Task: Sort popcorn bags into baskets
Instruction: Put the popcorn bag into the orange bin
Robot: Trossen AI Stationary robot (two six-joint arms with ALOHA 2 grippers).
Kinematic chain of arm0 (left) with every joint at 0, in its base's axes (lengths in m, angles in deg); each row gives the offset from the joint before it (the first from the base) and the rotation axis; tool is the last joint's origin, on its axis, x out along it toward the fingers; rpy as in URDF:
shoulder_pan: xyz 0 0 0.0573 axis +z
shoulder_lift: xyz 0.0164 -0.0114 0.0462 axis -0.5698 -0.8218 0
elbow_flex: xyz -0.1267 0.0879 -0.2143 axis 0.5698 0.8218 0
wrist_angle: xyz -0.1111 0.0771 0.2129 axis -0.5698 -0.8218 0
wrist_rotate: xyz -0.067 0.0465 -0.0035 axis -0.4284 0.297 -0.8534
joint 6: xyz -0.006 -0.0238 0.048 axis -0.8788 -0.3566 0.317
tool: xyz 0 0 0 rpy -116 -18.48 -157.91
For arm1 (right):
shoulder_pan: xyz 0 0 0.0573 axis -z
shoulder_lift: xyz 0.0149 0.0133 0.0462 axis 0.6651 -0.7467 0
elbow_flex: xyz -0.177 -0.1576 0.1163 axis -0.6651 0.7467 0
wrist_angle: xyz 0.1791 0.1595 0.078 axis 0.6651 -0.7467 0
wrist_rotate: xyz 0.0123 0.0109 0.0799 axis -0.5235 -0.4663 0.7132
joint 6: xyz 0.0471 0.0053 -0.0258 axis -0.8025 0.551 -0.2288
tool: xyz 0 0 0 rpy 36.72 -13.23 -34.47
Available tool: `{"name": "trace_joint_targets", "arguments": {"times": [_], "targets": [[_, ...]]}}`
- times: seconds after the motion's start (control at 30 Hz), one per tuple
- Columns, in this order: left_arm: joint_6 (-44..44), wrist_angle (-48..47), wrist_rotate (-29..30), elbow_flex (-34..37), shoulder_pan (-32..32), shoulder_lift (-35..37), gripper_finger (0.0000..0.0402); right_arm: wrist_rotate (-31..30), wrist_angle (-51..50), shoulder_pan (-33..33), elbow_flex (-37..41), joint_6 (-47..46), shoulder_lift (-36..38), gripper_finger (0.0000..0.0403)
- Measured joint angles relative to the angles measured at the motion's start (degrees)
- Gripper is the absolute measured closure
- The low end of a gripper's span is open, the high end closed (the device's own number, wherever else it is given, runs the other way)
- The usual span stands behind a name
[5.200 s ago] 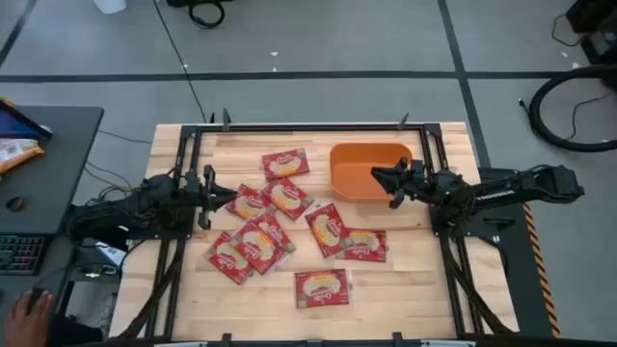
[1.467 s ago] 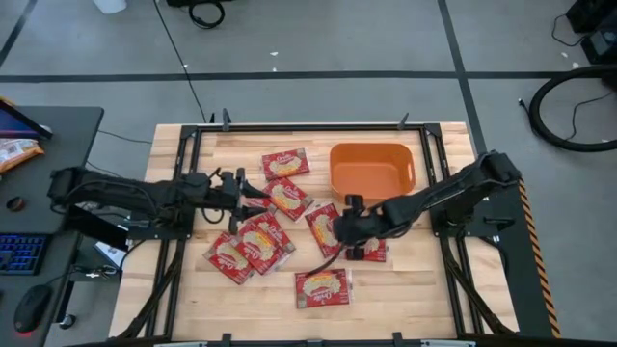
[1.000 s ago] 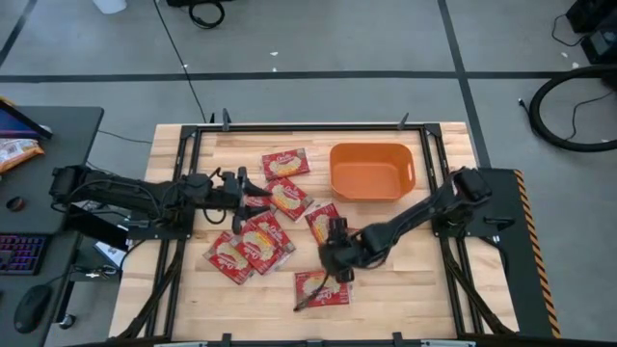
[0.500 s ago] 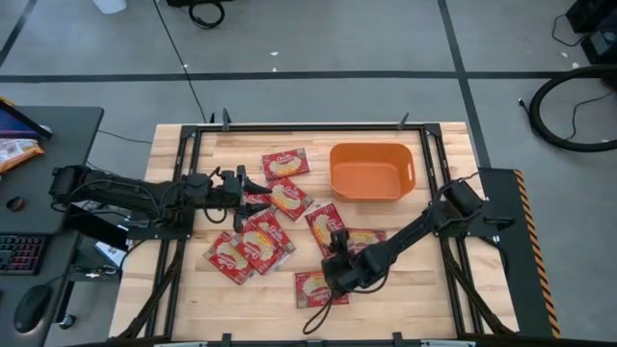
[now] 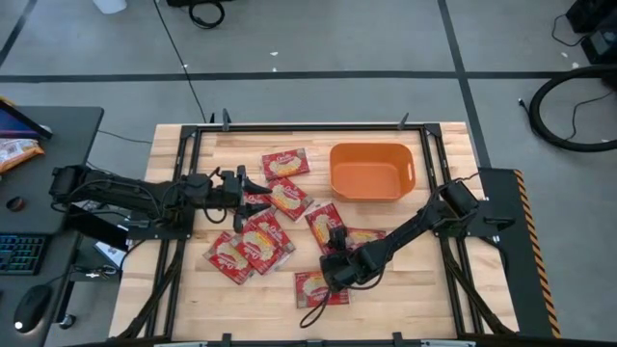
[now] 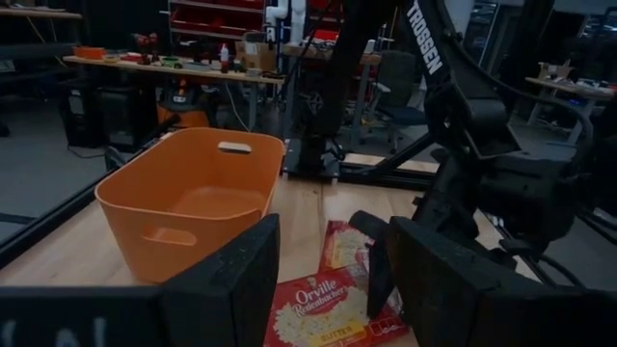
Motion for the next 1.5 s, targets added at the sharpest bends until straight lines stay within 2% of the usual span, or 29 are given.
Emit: {"name": "trace_joint_targets", "arguments": {"times": [0.17, 0.47, 0.53, 0.8, 1.0, 1.27, 1.5], "targets": [[0.0, 0.0, 0.0, 0.0, 0.0, 0.0, 0.0203, 0.1, 0.0, 0.6, 0.4, 2.3, 0.1, 0.0216], [0.0, 0.0, 0.0, 0.0, 0.0, 0.0, 0.0203, 5.8, 0.1, 1.9, 0.5, 2.6, 0.4, 0.0374], [1.0, 0.4, 0.0, 0.0, 0.0, 0.0, 0.0203, 6.3, -0.6, 2.1, 0.6, 3.0, 0.9, 0.0394], [10.1, 8.6, 0.0, 0.0, 0.1, 0.0, 0.0203, 6.8, -3.4, 3.8, 0.7, 6.4, 7.9, 0.0397], [15.0, 8.8, 4.3, 0.7, 0.4, 1.5, 0.0203, 12.7, -3.8, 6.3, 0.7, 12.0, 15.9, 0.0396], [16.3, 15.2, 3.8, 6.5, 6.2, 3.1, 0.0203, 19.8, -2.2, 13.7, 0.6, 23.0, 28.1, 0.0397], [15.9, 18.0, 2.0, 8.2, 10.6, 4.7, 0.0203, 24.0, -2.6, 20.0, 0.6, 29.8, 32.4, 0.0397]]}}
